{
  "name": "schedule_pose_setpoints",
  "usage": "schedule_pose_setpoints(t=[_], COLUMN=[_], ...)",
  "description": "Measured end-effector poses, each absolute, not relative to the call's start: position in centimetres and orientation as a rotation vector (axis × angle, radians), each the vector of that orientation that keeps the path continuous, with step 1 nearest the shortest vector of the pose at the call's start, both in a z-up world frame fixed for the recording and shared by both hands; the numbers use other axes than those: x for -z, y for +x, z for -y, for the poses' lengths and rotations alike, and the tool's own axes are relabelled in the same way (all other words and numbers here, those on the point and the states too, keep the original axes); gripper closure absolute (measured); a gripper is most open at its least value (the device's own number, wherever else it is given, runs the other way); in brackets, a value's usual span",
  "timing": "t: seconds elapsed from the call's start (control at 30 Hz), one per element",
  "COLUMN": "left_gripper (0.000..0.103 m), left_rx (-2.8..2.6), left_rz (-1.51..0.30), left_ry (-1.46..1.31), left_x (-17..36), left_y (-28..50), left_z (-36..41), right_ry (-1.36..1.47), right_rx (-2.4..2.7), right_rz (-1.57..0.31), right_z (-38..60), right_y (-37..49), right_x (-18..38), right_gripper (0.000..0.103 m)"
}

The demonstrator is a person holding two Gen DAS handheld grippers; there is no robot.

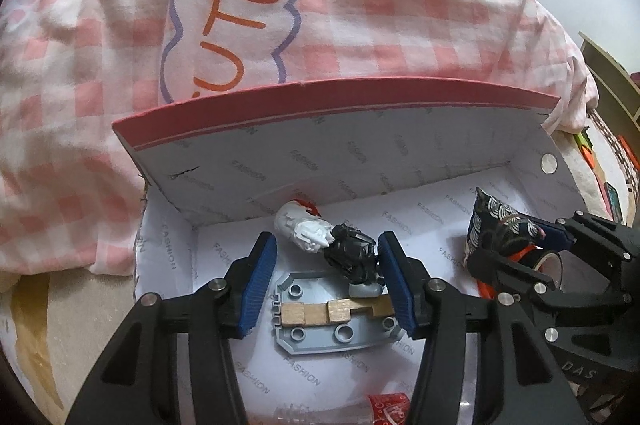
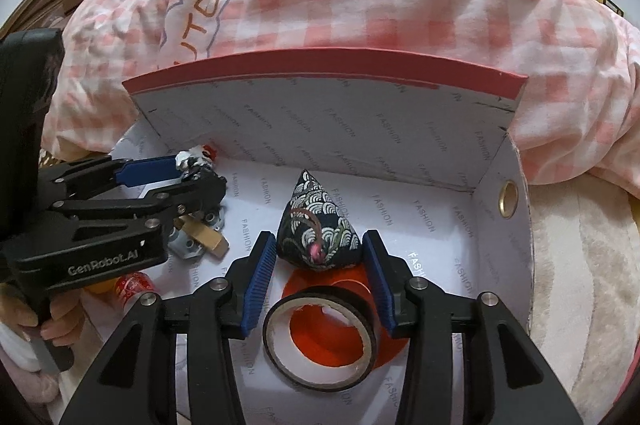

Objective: Organize objects
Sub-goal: 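Lower and open the left gripper by the grey plate while the right gripper releases the pouch by the tape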

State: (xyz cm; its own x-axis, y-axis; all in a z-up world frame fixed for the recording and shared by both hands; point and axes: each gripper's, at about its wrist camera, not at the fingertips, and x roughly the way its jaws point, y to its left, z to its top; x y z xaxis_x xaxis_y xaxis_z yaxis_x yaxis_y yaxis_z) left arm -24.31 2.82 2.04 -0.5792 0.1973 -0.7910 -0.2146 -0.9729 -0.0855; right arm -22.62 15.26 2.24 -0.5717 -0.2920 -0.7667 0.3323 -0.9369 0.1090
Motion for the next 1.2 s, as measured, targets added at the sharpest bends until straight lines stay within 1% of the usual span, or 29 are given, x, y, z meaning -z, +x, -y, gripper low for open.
schedule_pose_setpoints(t=[0.17, 0.27, 0.33, 0.43, 0.6, 0.67, 0.77, 0.93, 1.2], left_gripper=[0.049, 0.049, 0.048, 0.048, 0.039, 0.031, 0.025, 0.023, 0.022], left_rx=[-2.588, -2.577, -2.573, -2.604, -2.639, -2.686, -2.777, -2.776, -2.745], left_rz=[-0.056, -0.055, -0.054, -0.057, -0.112, -0.121, -0.119, -0.07, 0.002], left_ry=[-1.321, -1.336, -1.343, -1.342, -1.35, -1.387, -1.43, -1.448, -1.46], left_x=[-1.8, -1.6, -1.6, -1.8, -2.2, -2.3, -2.5, -2.4, -1.6], left_y=[-24.2, -24.2, -24.2, -23.7, -22.7, -22.4, -21.8, -21.3, -21.1], left_z=[-3.2, -3.4, -3.5, -3.6, -4.6, -4.7, -4.6, -4.7, -4.9], right_ry=[1.189, 1.186, 1.185, 1.185, 1.159, 1.142, 1.118, 1.094, 1.058], right_rx=[2.524, 2.519, 2.514, 2.522, 2.538, 2.555, 2.565, 2.573, 2.57], right_rz=[-0.02, -0.025, -0.026, -0.037, -0.044, -0.047, -0.048, -0.064, -0.035], right_z=[-15.0, -14.6, -14.3, -13.9, -14.8, -14.9, -14.7, -14.7, -16.9], right_y=[-22.4, -22.5, -22.4, -22.3, -21.8, -21.7, -21.4, -21.0, -19.8], right_x=[-1.9, -1.9, -1.8, -1.7, -2.6, -2.9, -3.2, -3.3, -4.0], right_gripper=[0.054, 0.051, 0.043, 0.036, 0.035, 0.035, 0.035, 0.034, 0.033])
